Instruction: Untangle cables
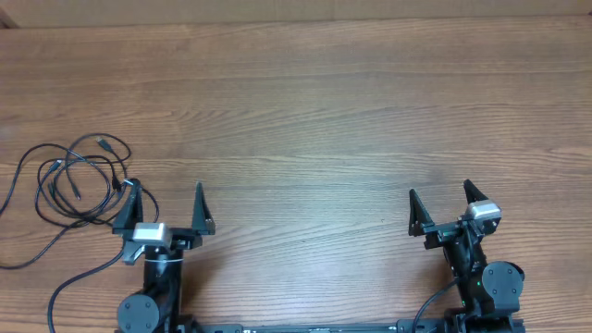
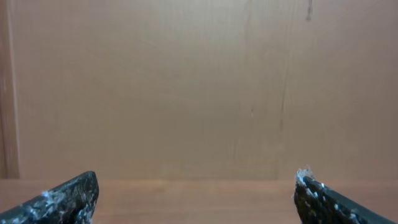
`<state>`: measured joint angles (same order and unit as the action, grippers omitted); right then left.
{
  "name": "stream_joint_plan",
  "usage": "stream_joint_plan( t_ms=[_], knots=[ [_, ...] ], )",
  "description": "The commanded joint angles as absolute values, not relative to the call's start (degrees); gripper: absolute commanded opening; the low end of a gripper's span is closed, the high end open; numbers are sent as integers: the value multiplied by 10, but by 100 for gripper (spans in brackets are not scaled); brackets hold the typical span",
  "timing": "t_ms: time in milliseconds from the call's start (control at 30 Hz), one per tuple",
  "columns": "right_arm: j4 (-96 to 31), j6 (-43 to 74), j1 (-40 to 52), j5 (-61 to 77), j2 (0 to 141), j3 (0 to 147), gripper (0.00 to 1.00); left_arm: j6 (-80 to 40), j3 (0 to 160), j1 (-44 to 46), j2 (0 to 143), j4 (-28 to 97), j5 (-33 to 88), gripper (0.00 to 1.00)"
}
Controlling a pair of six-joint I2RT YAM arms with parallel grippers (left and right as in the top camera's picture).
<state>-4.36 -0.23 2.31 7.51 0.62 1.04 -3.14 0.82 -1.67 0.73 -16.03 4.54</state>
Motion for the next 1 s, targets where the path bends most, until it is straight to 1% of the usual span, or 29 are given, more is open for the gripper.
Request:
stream_joint_plan(
  t_ms=[0, 200, 300, 967],
  knots=[
    [-42, -5, 26, 78, 2, 4, 100, -2, 3, -22, 2, -120, 56, 100],
    [-42, -5, 26, 78, 2, 4, 100, -2, 3, -22, 2, -30, 93, 100],
    [-42, -5, 26, 78, 2, 4, 100, -6, 3, -22, 2, 38, 102, 99],
    [-42, -5, 26, 78, 2, 4, 100, -6, 3, -22, 2, 34, 101, 100]
  ],
)
